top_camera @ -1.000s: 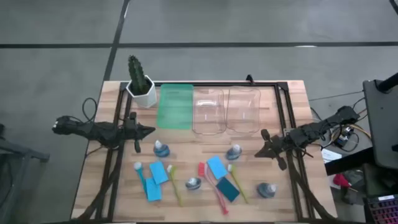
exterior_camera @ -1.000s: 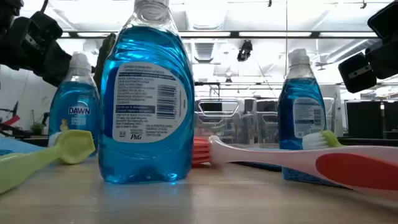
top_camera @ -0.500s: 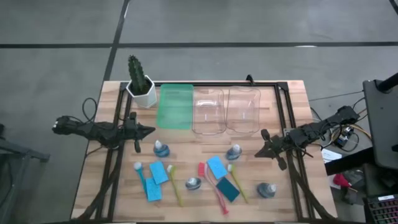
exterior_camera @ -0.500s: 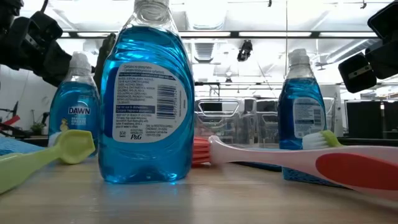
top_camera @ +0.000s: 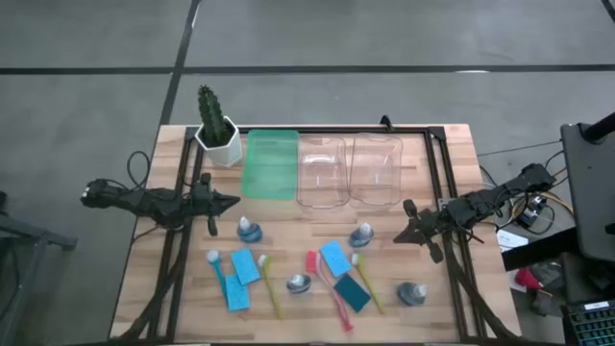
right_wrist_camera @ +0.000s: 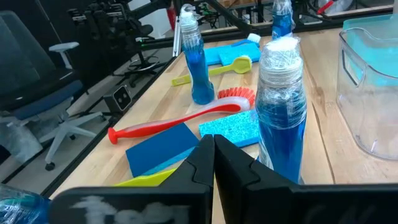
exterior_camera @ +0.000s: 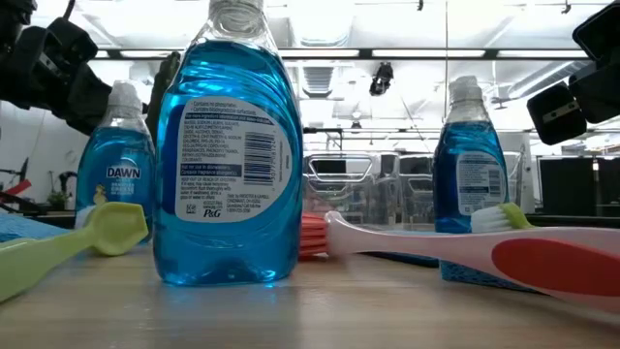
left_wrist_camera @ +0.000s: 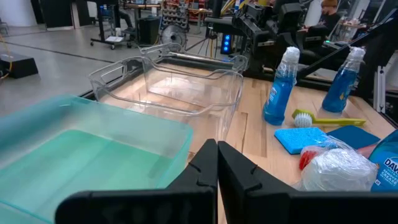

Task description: Pick & Place Kitchen Sink Supplies

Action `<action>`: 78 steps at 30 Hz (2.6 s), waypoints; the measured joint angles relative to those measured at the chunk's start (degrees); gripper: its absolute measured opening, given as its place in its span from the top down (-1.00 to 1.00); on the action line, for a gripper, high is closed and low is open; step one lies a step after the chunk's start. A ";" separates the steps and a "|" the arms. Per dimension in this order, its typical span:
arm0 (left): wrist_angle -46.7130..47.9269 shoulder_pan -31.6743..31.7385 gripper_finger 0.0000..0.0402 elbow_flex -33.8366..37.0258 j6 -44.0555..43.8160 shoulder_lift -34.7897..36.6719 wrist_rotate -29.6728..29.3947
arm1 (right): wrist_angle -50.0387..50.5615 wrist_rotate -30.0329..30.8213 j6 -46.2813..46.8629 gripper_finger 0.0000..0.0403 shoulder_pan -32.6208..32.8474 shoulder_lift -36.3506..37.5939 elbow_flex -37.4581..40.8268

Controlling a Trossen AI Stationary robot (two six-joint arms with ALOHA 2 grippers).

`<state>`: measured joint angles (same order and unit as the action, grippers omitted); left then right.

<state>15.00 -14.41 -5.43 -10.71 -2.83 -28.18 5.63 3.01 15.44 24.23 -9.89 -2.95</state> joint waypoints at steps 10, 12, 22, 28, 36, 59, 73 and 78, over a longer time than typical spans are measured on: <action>0.00 0.00 0.97 -0.02 0.01 0.00 -0.01 | 0.00 0.00 0.00 0.96 0.00 -0.01 0.01; 0.00 0.00 0.97 0.00 0.00 0.00 0.00 | 0.00 0.01 0.00 0.96 0.00 0.00 0.01; 0.00 -0.01 0.97 -0.02 -0.01 0.00 -0.01 | -0.33 0.01 0.00 0.96 0.00 0.00 -0.01; 0.02 -0.01 0.97 -0.02 0.00 0.00 0.01 | -2.54 0.65 5.30 0.96 -0.02 -0.04 0.00; 0.00 -0.01 0.97 0.00 0.01 -0.01 0.01 | -10.40 1.56 7.10 0.96 0.02 -0.04 0.01; 0.00 0.01 0.97 -0.01 0.00 0.00 0.01 | -4.23 8.55 27.21 0.29 0.70 -26.12 -20.97; 0.00 0.01 0.97 -0.01 0.01 0.00 0.01 | 40.30 1.29 52.31 0.03 8.98 -57.55 -58.85; 0.00 0.01 0.97 -0.02 0.01 0.00 0.01 | 57.13 -2.59 62.07 0.04 13.52 -66.51 -70.47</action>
<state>15.00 -14.39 -5.45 -10.70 -2.83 -28.17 62.76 0.43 77.51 37.75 -76.40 -73.42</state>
